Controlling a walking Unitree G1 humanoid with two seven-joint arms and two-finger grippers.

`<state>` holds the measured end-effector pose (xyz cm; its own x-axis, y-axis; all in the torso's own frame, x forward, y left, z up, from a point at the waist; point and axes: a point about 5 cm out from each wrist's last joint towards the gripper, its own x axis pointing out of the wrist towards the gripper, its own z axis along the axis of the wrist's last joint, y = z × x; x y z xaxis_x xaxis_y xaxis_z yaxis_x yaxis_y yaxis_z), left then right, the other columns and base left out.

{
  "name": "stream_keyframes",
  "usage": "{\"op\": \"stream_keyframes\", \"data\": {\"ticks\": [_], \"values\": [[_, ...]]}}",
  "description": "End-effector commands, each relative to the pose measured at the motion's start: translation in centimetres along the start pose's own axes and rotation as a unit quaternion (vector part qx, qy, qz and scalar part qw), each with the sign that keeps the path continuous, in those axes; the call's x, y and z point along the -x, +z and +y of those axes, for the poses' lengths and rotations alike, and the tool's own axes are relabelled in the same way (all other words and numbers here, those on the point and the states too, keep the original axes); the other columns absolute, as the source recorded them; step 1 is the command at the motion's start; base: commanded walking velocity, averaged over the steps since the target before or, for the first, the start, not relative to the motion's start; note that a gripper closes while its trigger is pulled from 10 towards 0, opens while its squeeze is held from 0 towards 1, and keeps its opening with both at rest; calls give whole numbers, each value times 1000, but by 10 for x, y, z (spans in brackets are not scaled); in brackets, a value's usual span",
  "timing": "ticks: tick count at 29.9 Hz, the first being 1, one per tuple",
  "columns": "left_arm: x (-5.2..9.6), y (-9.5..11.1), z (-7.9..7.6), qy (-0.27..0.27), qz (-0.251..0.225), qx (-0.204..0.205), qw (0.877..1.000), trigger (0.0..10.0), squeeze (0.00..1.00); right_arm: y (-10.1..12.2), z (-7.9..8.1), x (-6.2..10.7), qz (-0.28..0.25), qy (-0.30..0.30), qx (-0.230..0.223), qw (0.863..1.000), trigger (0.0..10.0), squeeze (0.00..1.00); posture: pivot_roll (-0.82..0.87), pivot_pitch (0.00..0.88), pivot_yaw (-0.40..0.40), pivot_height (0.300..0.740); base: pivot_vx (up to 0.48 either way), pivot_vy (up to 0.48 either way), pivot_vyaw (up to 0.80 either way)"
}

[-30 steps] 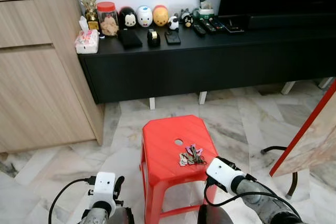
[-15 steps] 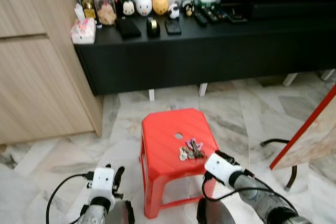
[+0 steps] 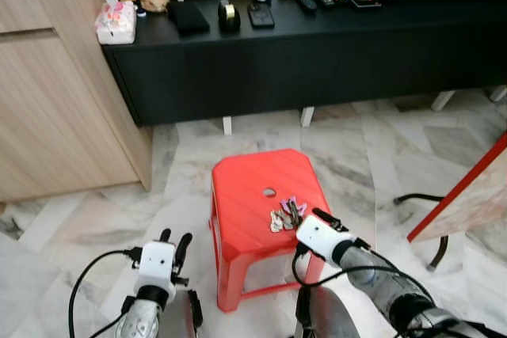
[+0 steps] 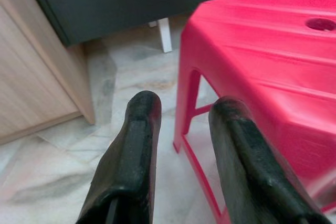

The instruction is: Hang keys on a hook

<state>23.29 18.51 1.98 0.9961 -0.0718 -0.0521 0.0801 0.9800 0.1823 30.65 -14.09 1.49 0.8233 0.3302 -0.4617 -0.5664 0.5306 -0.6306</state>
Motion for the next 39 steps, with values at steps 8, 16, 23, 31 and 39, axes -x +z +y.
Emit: {"op": "stream_keyframes", "data": {"ticks": [8,16,23,31,39], "values": [[5,0,-4,-14,13,-13,1000,10000,0,13,-4,-1,-51,2,-17,999,10000,0,25,238,-72,602,0,0,0],[5,3,-8,-18,21,-12,1000,10000,0,-4,-2,4,-8,13,7,1000,10000,0,19,241,-73,602,0,0,0],[4,3,-8,-19,25,-14,999,10000,0,-16,-5,7,19,1,7,1000,10000,0,18,248,-71,602,0,0,0],[4,4,-7,-19,27,-15,999,10000,0,-23,-4,9,47,0,8,999,10000,0,21,240,-69,602,0,0,0],[5,4,-10,-22,28,-16,999,10000,0,-27,-3,10,59,10,10,998,10000,0,24,218,-71,602,0,0,0]]}}
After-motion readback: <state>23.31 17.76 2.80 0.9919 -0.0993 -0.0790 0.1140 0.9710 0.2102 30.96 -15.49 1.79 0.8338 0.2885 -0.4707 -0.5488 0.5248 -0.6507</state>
